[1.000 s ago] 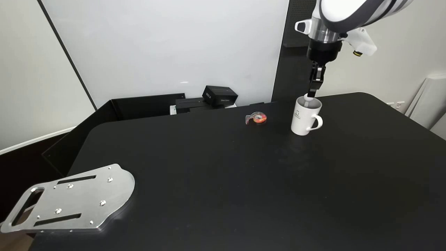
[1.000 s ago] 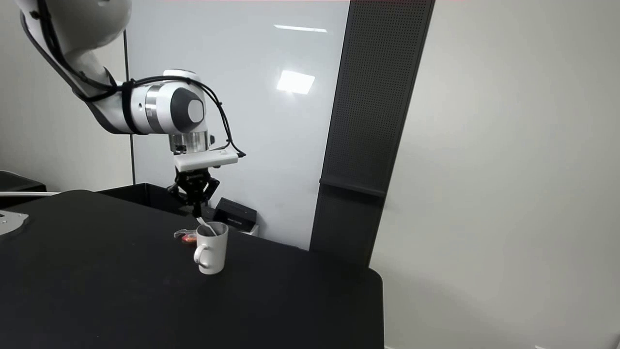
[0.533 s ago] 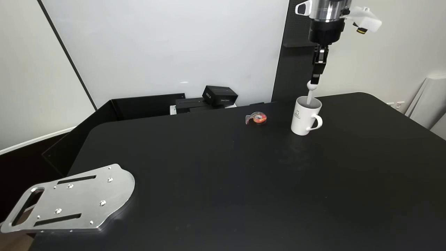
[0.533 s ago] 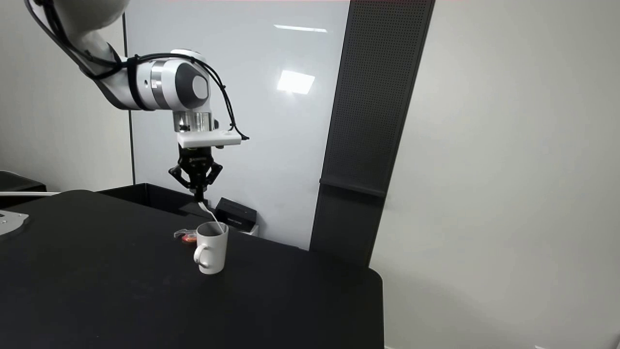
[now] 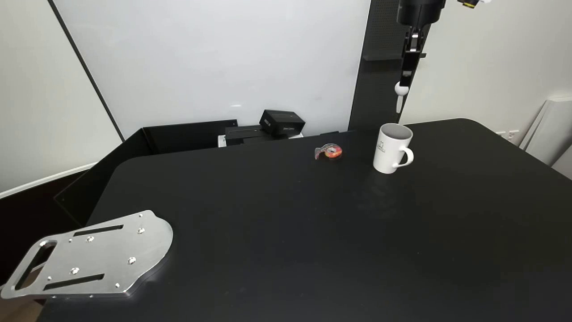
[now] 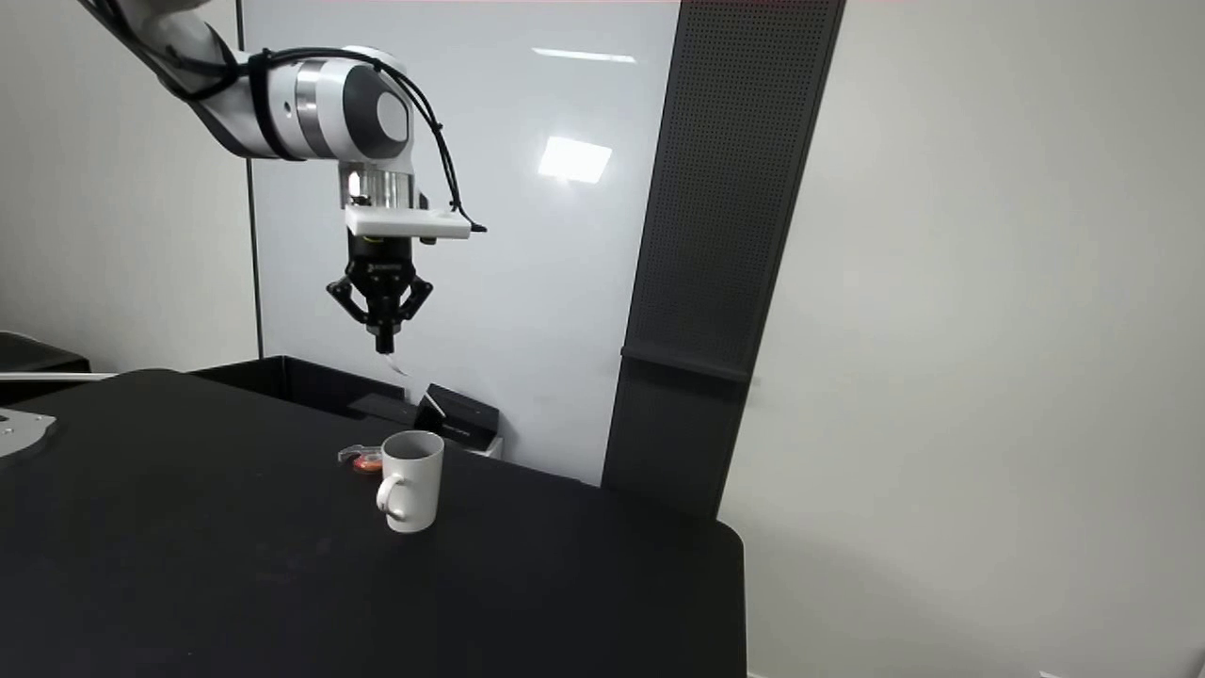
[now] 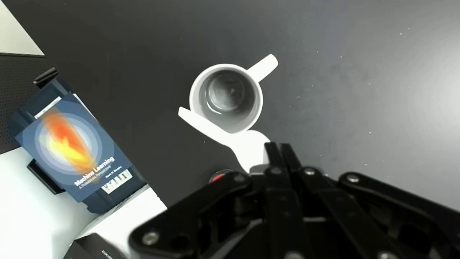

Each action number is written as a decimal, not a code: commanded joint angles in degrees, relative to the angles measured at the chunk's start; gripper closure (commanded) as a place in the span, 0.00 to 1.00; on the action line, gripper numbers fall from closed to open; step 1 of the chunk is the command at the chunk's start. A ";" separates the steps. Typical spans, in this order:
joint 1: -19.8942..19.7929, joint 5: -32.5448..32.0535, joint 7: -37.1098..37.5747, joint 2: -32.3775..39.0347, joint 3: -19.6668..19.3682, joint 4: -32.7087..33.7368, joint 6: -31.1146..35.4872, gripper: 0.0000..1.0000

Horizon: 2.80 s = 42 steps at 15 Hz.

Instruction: Remove the spoon from the mug.

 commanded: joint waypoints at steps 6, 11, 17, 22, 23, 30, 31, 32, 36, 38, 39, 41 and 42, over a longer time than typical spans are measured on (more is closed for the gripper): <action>0.75 -3.60 1.67 -4.25 -2.94 -3.96 -2.99 0.99; 1.12 -4.97 1.05 -6.98 -2.95 -9.69 -1.96 0.99; 3.52 -7.75 0.31 -11.08 -1.49 -16.45 -0.96 0.99; 4.22 -7.24 -4.91 -14.61 1.80 -25.00 9.49 0.99; 4.12 -6.89 -6.41 -15.08 2.54 -26.91 12.76 0.99; 3.74 -7.08 -14.80 -15.60 5.80 -41.52 44.02 0.99; 3.39 -6.84 -16.33 -15.01 6.37 -43.09 47.61 0.99; 3.54 -7.32 -16.85 -14.50 6.30 -44.29 50.45 0.99; 2.99 -7.86 -19.50 -12.26 6.57 -47.87 58.13 0.99; 2.87 -8.13 -20.23 -10.94 6.36 -48.58 59.71 0.99; 2.91 -8.34 -20.41 -10.25 6.14 -48.70 60.16 0.99; 3.10 -8.67 -20.50 -8.78 5.66 -48.33 60.36 0.99; 3.23 -9.07 -20.40 -8.08 5.27 -48.27 60.70 0.99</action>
